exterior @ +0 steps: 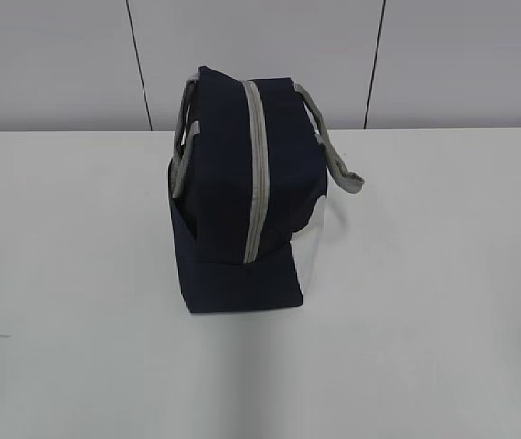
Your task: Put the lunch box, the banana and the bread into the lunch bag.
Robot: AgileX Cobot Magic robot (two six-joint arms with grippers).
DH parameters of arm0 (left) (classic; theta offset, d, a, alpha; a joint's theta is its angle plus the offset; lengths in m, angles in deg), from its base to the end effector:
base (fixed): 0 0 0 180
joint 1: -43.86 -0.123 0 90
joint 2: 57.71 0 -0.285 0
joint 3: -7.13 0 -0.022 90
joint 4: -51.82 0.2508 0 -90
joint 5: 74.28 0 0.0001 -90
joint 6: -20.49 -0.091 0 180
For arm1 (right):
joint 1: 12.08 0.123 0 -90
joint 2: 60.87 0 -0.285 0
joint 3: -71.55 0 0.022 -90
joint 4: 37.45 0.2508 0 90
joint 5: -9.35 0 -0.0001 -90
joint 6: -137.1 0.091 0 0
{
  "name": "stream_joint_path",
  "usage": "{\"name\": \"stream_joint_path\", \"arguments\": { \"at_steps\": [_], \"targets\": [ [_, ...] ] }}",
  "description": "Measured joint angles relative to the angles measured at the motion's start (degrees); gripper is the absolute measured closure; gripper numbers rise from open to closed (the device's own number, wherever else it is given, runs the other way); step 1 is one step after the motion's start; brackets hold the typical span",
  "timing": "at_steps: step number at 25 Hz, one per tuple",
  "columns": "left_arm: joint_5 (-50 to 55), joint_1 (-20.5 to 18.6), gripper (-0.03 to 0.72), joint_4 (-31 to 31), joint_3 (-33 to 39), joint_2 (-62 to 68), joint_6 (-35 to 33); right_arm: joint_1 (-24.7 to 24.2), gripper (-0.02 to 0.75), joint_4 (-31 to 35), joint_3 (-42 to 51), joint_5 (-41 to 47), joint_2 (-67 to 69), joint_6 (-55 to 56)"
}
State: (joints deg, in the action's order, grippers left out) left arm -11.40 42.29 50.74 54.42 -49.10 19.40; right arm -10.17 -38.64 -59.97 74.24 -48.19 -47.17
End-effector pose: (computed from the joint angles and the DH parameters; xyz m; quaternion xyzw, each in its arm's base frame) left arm -0.0067 -0.0017 0.2806 -0.0030 0.8606 0.0024 0.5093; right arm 0.0046 -0.0016 0.2722 -0.0477 0.8899 -0.0197 0.4533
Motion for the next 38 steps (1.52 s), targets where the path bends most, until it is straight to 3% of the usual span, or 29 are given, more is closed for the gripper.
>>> {"name": "stream_joint_path", "arguments": {
  "at_steps": [9,38],
  "targets": [
    [0.0,-0.2,0.452,0.0,0.0,-0.2,0.0,-7.8,0.239,0.0,0.0,0.1,-5.8,0.0],
    [0.0,-0.2,0.453,0.0,0.0,-0.2,0.0,-7.9,0.237,0.0,0.0,0.2,-5.8,0.0]
  ]
}}
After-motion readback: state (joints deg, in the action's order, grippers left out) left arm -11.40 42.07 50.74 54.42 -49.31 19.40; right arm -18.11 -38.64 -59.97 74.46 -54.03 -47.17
